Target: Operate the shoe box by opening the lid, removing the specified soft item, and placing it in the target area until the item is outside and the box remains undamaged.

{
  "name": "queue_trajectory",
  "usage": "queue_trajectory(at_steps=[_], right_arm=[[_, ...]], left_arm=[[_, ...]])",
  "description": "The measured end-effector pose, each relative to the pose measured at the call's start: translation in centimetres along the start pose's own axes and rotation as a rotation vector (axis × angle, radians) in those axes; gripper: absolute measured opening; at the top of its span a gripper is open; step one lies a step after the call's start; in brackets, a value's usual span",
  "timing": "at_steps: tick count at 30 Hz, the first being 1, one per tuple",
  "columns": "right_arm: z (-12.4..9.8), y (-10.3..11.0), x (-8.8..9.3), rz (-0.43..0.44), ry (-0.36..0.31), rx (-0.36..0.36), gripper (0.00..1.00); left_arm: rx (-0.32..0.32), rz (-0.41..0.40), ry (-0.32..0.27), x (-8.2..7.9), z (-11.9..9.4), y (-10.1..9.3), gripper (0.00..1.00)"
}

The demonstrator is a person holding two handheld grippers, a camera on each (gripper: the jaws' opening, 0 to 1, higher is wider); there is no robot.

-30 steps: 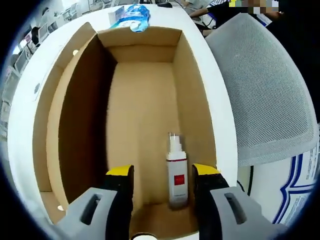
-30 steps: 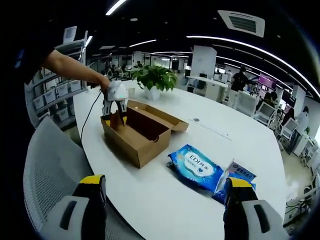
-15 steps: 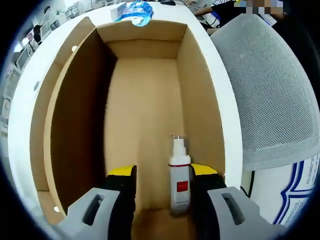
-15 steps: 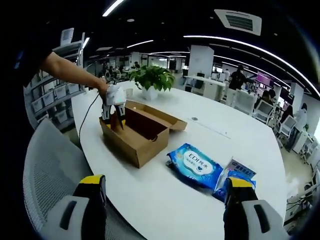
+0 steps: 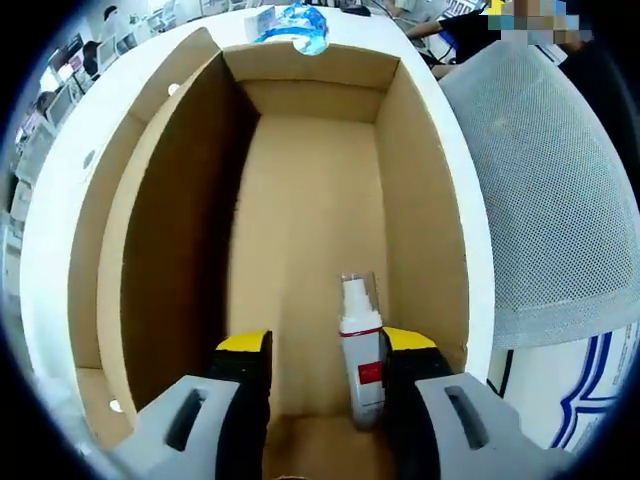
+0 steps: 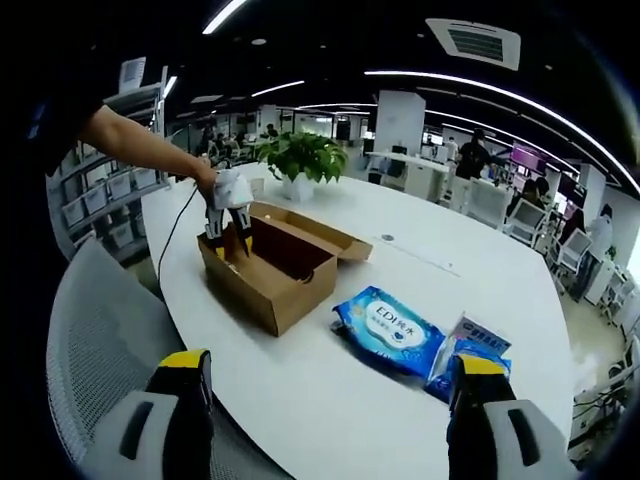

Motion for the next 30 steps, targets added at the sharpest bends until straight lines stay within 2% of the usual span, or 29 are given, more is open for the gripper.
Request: queue_trajectory(at_steps=[3,8,14,17,22,30], right_arm=[[0.0,0.0,0.0,0.002,0.000,0.001,0.99],[0.1,0.0,0.1,0.001,0.000,0.000,0.99],[0.2,0.1,0.0,0.003,-0.003,0.001,0.99],[0.1,0.0,0.2,0.007,0.001,0.005,0.99],[0.1,0.0,0.3,0.015,-0.003,0.008,0.99],[0.2,0.2,0.1,0.019,-0.013,0.009,0.99]], left_arm=[[0.011,-0.036,-0.035,-0.4,-0.2,-0.2,0.42],[0.033,-0.048,-0.048,-0.8,-0.2,-0.8,0.41],[0.027,-0.039,-0.022,-0.1,0.9,-1.1,0.39],[0.012,-0.010,0.011,0.7,1.2,-1.1,0.37],[0.003,-0.031,0.002,1.2,1.3,-1.0,0.35],[0.013,-0.037,0.023,2.2,1.3,-1.3,0.28]])
Point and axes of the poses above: the point that each gripper's makers call its tool centre point, and the gripper's own axes: z roughly forward along the fingers, y roughly to its left, x roughly out of its underside, the point moved 3 cm from there along -z, roughly backward along the fingers, and after that the axes turned 4 degrees about -z, right-handed, at the moved point
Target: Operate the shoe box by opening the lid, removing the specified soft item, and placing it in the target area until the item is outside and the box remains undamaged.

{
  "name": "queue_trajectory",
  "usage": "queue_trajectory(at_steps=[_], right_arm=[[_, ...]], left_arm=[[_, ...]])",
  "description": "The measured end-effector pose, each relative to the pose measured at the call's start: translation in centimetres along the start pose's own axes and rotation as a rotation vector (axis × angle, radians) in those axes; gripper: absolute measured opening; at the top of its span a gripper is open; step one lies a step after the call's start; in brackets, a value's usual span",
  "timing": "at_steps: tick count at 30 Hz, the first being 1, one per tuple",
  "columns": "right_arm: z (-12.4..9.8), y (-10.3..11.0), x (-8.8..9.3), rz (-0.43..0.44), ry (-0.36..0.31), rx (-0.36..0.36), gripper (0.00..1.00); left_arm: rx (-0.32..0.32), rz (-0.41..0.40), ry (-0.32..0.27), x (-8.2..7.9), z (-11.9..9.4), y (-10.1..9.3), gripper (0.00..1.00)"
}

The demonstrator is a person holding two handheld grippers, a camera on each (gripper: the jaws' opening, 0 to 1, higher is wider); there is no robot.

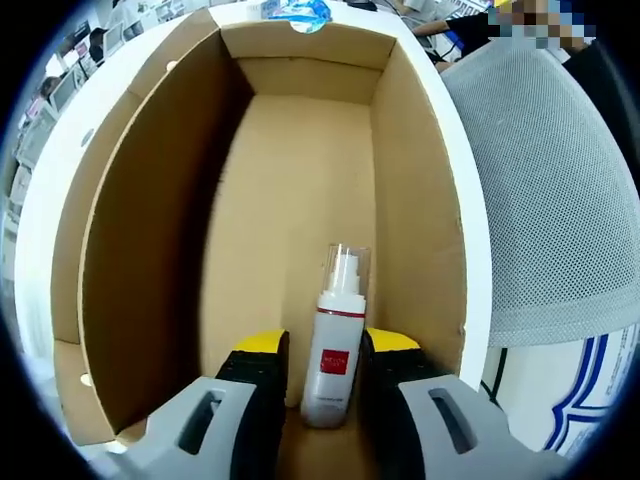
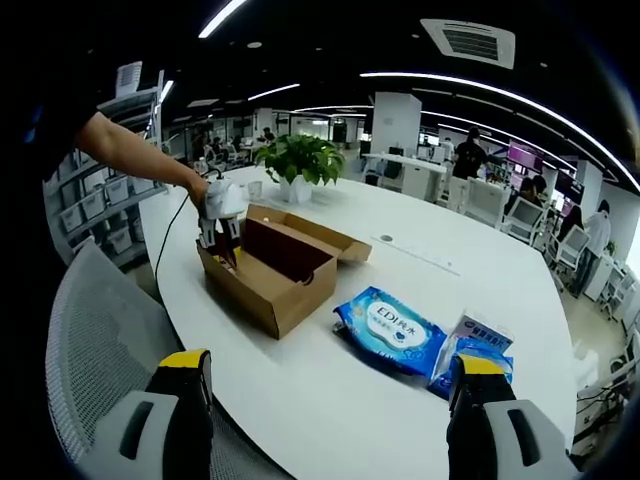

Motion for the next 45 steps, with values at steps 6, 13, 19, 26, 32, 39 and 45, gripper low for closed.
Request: queue_trajectory(at_steps=[6,13,19,26,32,39,45], right_arm=[[0.0,0.0,0.1,0.007,-0.002,0.004,0.99],[-0.1,-0.1,0.0,0.018,-0.007,0.009,0.99],[-0.2,0.0,0.0,0.041,-0.019,0.014,0.99],[0.0,0.2,0.2,0.059,-0.027,0.014,0.98],[0.0,0.4,0.0,0.065,-0.034,0.007,0.98],[-0.1,0.5,-0.2,0.078,-0.050,0.000,0.96],[0.1,0.9,-0.6,0.086,-0.063,-0.014,0.95]], left_arm=[[-0.010,0.037,0.030,0.7,0.6,-0.3,0.22],[-0.017,0.056,0.031,0.6,0.7,-0.5,0.22],[-0.036,0.086,0.032,0.5,0.9,-0.5,0.22],[-0.085,0.114,0.025,0.2,0.8,0.0,0.21],[-0.102,0.119,0.025,0.1,0.5,0.1,0.20],[-0.124,0.122,0.008,-0.2,-0.1,0.2,0.20],[-0.157,0.135,-0.029,-0.9,-1.1,0.3,0.20]])
Point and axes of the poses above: the point that each gripper's makers call its tool centre point, and the gripper's own axes: z roughly forward along the fingers, y roughly to its left, x roughly out of its underside, the point moved 3 cm from there along -z, roughly backward along the fingers, and after that the axes turned 4 degrees about -z, right-handed, at the moved point
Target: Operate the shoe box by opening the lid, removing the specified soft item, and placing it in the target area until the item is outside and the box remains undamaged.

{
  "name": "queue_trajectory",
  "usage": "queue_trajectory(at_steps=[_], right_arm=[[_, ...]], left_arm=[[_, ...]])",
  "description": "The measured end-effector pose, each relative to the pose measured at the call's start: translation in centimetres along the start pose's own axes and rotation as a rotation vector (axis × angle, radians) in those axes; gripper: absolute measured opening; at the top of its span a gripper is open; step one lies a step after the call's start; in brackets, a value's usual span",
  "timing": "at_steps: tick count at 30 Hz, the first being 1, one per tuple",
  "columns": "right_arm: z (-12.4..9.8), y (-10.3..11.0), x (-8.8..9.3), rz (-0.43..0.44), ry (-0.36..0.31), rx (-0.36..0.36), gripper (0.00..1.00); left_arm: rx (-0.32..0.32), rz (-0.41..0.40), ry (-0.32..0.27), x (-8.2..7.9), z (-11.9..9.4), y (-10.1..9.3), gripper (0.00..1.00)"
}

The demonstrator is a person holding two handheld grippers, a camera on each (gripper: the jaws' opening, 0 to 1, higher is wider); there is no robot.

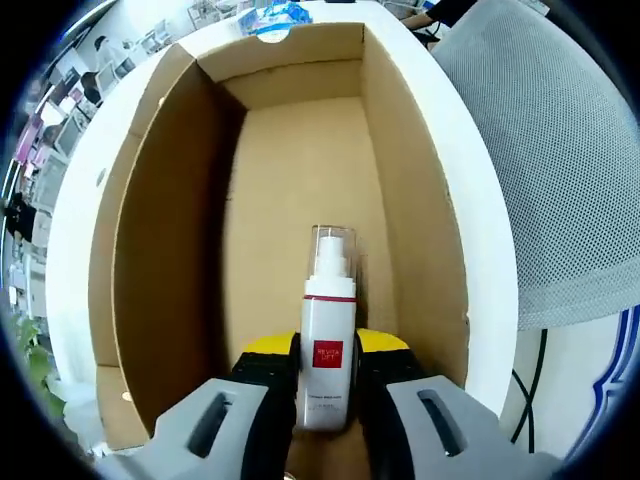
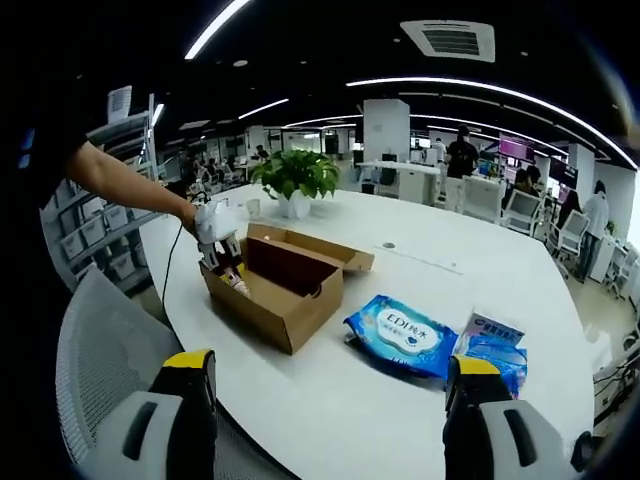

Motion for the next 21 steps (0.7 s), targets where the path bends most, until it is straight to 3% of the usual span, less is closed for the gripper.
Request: queue_trajectory(at_steps=[14,21], right_arm=[[0.7,0.9,-1.9,-0.010,-0.067,-0.024,0.88],[1.3,1.4,-2.6,-0.013,-0.074,-0.033,0.87]], left_arm=[[-0.076,-0.067,-0.110,-1.7,-3.6,0.7,0.19],[-0.113,-0.062,-0.157,-2.8,-5.1,0.9,0.19]])
Point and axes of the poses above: the point that each gripper's makers call its tool centre point, and the gripper's own axes: z roughly forward along the fingers, y roughly to its left, x roughly out of its underside, the point moved 3 cm from there along -z, roughly backward along the fingers, and after that the axes turned 4 degrees about -z, right-handed, at the moved point
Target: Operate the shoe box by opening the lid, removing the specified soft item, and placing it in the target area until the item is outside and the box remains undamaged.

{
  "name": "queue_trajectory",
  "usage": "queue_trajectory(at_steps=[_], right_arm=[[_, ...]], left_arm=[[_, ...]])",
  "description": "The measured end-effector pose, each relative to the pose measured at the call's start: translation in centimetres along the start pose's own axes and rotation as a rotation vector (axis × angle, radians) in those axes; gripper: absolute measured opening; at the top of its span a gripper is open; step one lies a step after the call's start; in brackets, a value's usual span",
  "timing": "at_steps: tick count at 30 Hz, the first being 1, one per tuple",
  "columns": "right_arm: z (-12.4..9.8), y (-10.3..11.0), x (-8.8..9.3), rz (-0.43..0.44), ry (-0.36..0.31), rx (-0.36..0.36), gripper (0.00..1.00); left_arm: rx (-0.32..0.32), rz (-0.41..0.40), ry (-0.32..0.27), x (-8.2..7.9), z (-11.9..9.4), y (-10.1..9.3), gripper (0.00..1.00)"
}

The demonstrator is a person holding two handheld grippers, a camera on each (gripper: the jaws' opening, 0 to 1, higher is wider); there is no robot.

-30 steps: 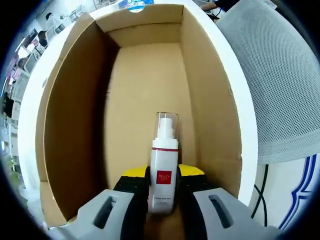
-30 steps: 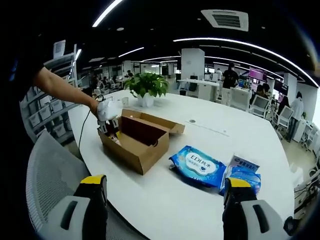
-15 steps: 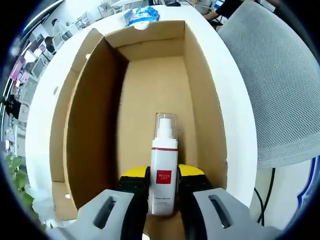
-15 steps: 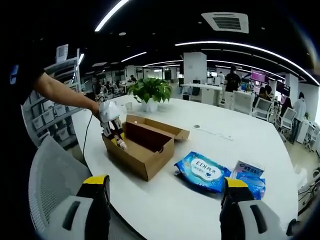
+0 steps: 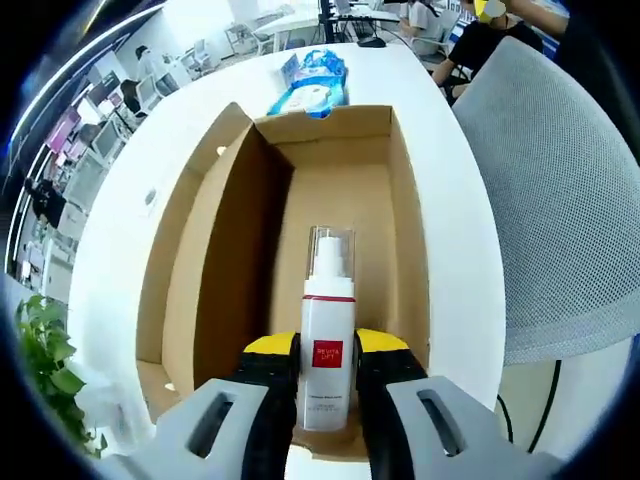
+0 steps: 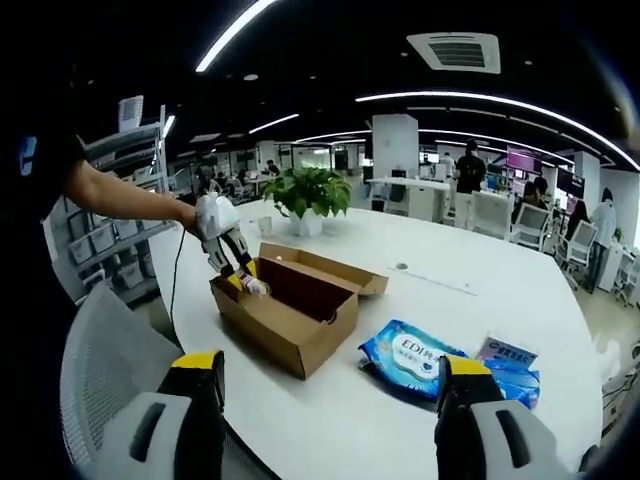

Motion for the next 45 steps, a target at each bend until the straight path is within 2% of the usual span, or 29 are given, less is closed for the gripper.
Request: queue_trajectory(at_steps=[7,13,23,29,32,45], right_arm=[[0.6,0.5,-0.5,0.015,-0.017,-0.003,0.84],[1.5,1.2,-0.4,0.040,-0.009,-0.008,0.80],[3.5,2.9,-0.7,0.081,-0.017,-0.047,0.72],[4.8,4.2,-1.5,0.121,-0.038,-0.080,0.63],[5.5,4.5,-1.6,0.124,-0.034,-0.075,0.60],[7.5,6.1,-2.3,0.203,-0.042,-0.139,0.50]], left_arm=[[-0.028,0.021,-0.036,-1.2,-1.0,-0.2,0.19],[-0.053,0.049,-0.080,-3.0,-1.9,-0.8,0.19],[-0.102,0.085,-0.117,-5.3,-2.5,-1.7,0.19],[-0.127,0.113,-0.159,-7.0,-3.0,-2.6,0.20],[-0.141,0.123,-0.172,-7.6,-3.1,-2.9,0.20],[-0.137,0.200,-0.240,-10.2,-3.2,-5.0,0.20]])
Point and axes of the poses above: the point that each gripper's makers call its tool centre point, and the gripper's own axes: z roughly forward along the fingers, y roughly to its left, x roughly out of its underside, the point moved 3 cm from there along -z, roughly backward along the fingers, and after that the axes turned 4 degrees about -z, right-handed, at the moved point
